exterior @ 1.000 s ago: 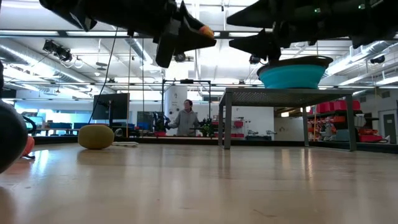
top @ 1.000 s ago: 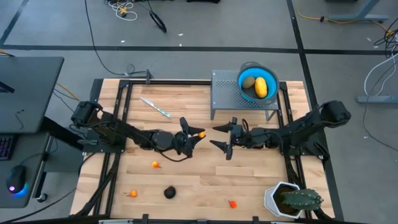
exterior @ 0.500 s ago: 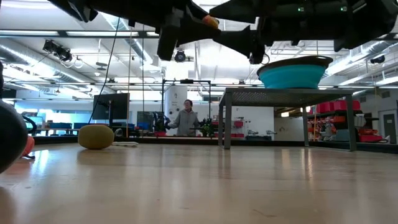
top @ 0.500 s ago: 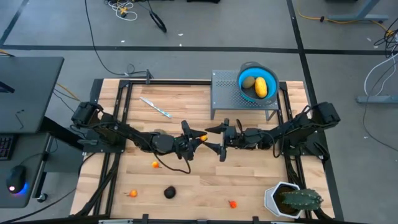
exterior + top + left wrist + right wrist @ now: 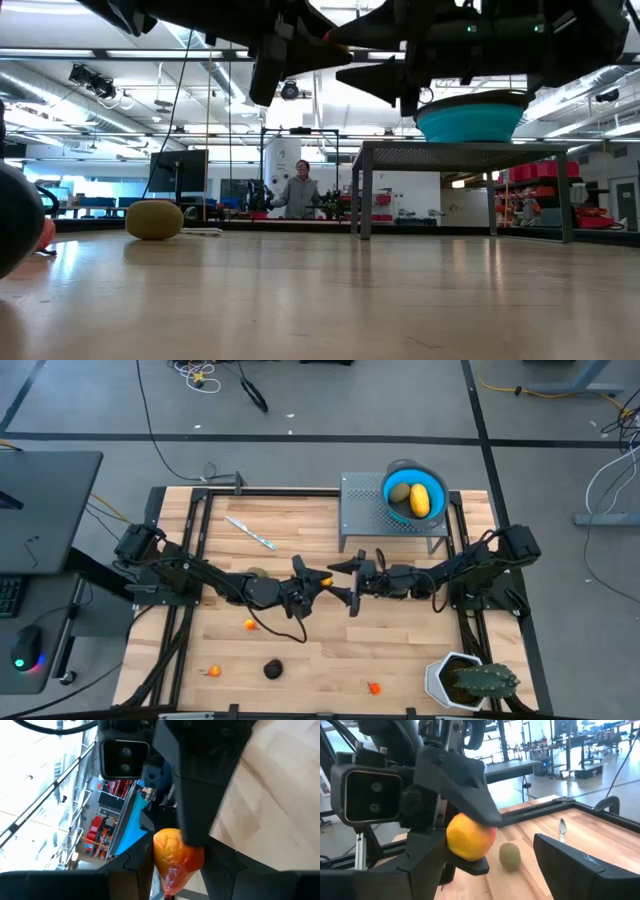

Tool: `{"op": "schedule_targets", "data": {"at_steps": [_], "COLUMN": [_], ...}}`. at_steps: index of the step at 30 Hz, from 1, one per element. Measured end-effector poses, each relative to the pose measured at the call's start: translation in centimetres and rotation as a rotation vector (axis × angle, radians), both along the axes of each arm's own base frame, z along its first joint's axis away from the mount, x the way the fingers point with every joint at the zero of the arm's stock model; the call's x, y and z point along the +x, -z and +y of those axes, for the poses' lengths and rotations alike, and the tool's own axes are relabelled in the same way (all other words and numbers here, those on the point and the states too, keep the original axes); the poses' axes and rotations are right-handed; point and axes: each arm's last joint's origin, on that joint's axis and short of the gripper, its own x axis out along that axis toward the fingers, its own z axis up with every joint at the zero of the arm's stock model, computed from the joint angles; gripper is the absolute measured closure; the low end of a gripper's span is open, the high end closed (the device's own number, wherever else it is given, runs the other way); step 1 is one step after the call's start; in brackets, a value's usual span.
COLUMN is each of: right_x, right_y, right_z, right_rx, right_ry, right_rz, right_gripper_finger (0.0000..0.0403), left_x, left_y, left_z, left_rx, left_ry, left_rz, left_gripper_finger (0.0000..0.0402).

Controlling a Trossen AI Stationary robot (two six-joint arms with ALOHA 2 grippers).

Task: Pick & Place Fruit
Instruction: Put the orange pear into the blue strainer bowl on the shelf

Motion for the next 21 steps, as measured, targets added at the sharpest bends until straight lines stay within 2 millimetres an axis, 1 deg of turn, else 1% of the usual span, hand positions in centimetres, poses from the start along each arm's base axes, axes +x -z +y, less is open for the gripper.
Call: {"op": "schedule_targets", "data": {"at_steps": [5, 12, 21], "right_x": [0.2, 0.4, 1.3], "right_y": [0.3, -0.2, -0.6], "right_z": [-0.2, -0.3, -0.1], "right_rx": [0.004, 0.008, -0.001], "right_ry": [0.004, -0.037, -0.061], "right_rz": [-0.018, -0.053, 0.000], "right_gripper_finger": [0.0123, 0.0161, 0.0182], "left_x": [0.0, 0.0, 0.0], "left_y": [0.0, 0.1, 0.2], "left_z": [0.0, -0.1, -0.2], "left_rx": [0.026, 0.032, 0.035], "left_ry": [-0.005, 0.023, 0.026], "left_rz": [0.009, 0.026, 0.028], "left_gripper_finger": [0.0259, 0.0259, 0.0259]}}
